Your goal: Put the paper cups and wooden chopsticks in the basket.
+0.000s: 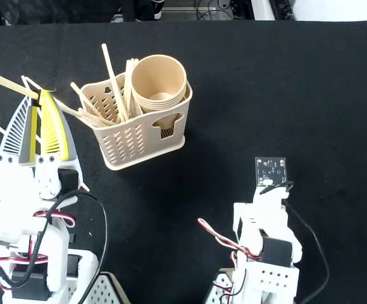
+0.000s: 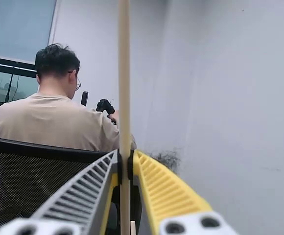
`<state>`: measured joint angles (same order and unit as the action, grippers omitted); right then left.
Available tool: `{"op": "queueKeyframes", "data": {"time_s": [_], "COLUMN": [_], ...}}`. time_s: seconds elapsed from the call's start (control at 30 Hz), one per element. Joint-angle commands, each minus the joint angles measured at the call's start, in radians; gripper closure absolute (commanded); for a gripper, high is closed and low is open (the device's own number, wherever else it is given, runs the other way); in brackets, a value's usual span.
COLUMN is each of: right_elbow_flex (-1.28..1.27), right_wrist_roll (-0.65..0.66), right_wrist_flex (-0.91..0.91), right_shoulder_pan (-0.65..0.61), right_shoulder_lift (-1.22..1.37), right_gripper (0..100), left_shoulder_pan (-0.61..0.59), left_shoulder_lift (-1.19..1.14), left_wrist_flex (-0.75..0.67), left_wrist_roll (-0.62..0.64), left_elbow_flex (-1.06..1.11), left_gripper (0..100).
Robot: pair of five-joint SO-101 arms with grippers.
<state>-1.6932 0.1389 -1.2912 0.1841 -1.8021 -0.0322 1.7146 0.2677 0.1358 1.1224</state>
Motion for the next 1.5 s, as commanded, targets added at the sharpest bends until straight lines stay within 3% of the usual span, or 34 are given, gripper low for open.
{"op": "queueKeyframes", "data": {"time_s": [0.0,1.47], "right_elbow_flex": [0.008,0.008], "right_wrist_roll": [-0.002,-0.002], "right_wrist_flex": [-0.003,-0.003], "right_shoulder_pan": [-0.011,-0.011], "right_shoulder_lift": [-0.067,-0.067], "right_gripper": [98.5,98.5], "left_shoulder_pan": [0.01,0.002], "left_shoulder_lift": [0.006,0.012], "left_wrist_flex": [0.008,0.014], "left_wrist_roll": [0.012,0.006], "left_elbow_flex": [-0.007,0.076], "left_gripper": [97,97]}}
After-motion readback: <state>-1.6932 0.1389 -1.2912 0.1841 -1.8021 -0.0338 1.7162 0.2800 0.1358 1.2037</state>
